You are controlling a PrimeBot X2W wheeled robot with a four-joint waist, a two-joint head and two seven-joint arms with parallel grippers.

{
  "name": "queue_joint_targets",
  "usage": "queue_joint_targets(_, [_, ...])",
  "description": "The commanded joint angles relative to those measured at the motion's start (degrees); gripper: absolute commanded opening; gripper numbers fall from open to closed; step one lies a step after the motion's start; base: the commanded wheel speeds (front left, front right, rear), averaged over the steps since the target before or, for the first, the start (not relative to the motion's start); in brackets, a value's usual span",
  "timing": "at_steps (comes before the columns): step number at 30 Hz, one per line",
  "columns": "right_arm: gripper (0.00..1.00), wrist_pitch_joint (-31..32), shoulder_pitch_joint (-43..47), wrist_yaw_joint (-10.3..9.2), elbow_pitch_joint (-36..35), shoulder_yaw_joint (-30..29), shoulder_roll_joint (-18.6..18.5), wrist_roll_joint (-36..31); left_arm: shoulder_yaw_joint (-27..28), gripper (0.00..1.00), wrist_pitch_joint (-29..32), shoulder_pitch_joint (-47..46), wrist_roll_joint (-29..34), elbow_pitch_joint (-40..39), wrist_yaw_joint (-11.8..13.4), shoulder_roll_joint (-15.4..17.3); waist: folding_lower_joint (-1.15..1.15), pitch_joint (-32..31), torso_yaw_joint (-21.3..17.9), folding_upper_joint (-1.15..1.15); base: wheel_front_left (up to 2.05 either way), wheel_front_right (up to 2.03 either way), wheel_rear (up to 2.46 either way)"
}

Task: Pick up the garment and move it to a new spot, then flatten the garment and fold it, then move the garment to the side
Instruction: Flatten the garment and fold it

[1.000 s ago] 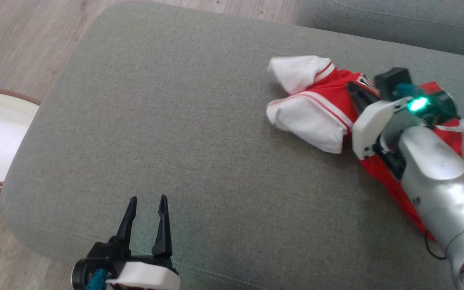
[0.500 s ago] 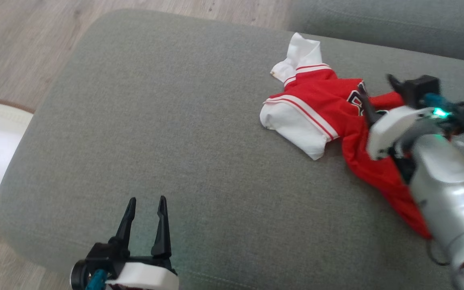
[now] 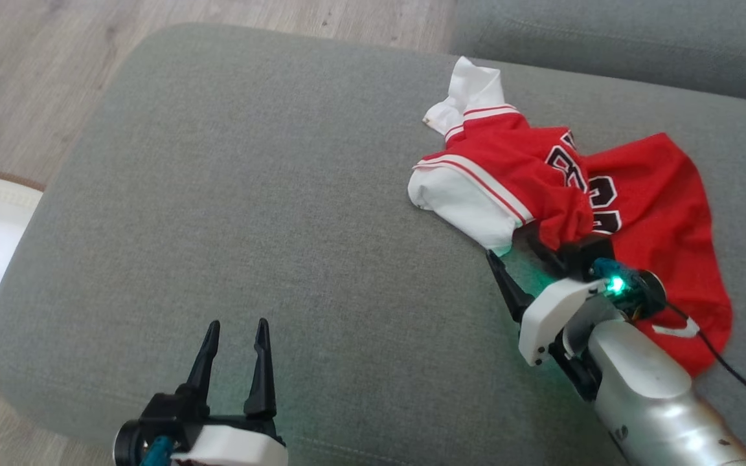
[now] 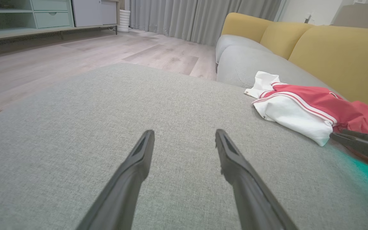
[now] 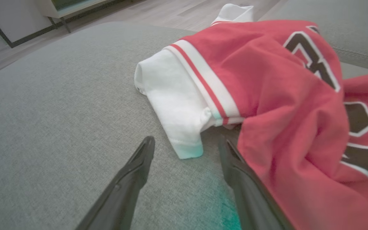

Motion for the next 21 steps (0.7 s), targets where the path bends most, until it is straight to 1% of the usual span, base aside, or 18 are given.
queue_joint_targets(1, [1.0,0.64,-1.97,0.2,-2.1,0.31,0.54,0.75,1.56,1.0,-0.7,-0.94,0.66,-1.7,-0.39,-0.14,0.01,0.51,0.36,0.0,0.0,0.0,0.0])
queue_joint_targets(3, [1.0,1.78,-2.3,0.2,-2.4,-0.24,0.79,1.22,1.36,1.0,-0.7,-1.31,0.72,-1.6,-0.48,-0.17,0.01,0.92,0.82,0.0,0.0,0.0,0.0])
queue_joint_targets(7, [1.0,4.72,-3.55,0.2,-0.77,-1.2,1.04,1.69,0.99,1.0,-0.7,-1.95,0.75,-1.23,-0.59,-0.25,0.01,1.55,1.96,0.0,0.0,0.0,0.0])
queue_joint_targets(10, [1.0,5.27,-4.69,0.2,0.28,-1.57,1.54,2.32,0.87,1.0,-0.7,-2.37,0.66,-1.0,-0.48,-0.35,0.01,1.81,2.76,0.0,0.0,0.0,0.0])
queue_joint_targets(11, [0.93,5.13,-5.15,0.2,0.49,-1.63,1.74,2.58,0.89,1.0,-0.7,-2.49,0.63,-0.93,-0.39,-0.38,0.01,1.87,2.92,0.0,0.0,0.0,0.0])
queue_joint_targets(12, [0.7,5.15,-5.54,0.2,0.74,-1.5,1.97,2.78,0.94,1.0,-0.7,-2.55,0.58,-0.9,-0.36,-0.4,0.01,1.9,3.05,0.0,0.0,0.0,0.0])
queue_joint_targets(13, [0.44,5.07,-5.91,0.2,0.83,-1.27,2.23,3.1,1.01,1.0,-0.7,-2.57,0.56,-0.88,-0.36,-0.41,0.01,1.92,3.13,0.0,0.0,0.0,0.0])
queue_joint_targets(14, [0.29,4.9,-6.28,0.2,0.84,-0.99,2.48,3.45,1.08,1.0,-0.7,-2.58,0.55,-0.87,-0.34,-0.42,0.01,1.92,3.17,0.0,0.0,0.0,0.0])
queue_joint_targets(15, [0.29,4.9,-6.28,0.2,0.84,-0.99,2.48,3.45,1.08,1.0,-0.7,-2.58,0.55,-0.87,-0.34,-0.42,0.01,1.92,3.17,0.0,0.0,0.0,0.0])
queue_joint_targets(16, [0.04,4.98,-6.55,0.2,0.79,-0.45,2.75,3.91,1.15,1.0,-0.7,-2.58,0.55,-0.86,-0.3,-0.44,0.01,1.9,3.17,0.0,0.0,0.0,0.0])
queue_joint_targets(17, [0.0,4.83,-6.83,0.2,0.41,0.06,3.04,4.61,1.25,1.0,-0.7,-2.55,0.54,-0.88,-0.25,-0.45,0.01,1.86,3.1,0.0,0.0,0.0,0.0])
queue_joint_targets(21, [0.0,3.92,-8.1,0.2,-2.58,3.0,3.9,7.34,1.81,1.0,-0.7,-2.24,0.54,-0.99,-0.1,-0.44,0.01,1.22,2.22,0.0,0.0,0.0,0.0])
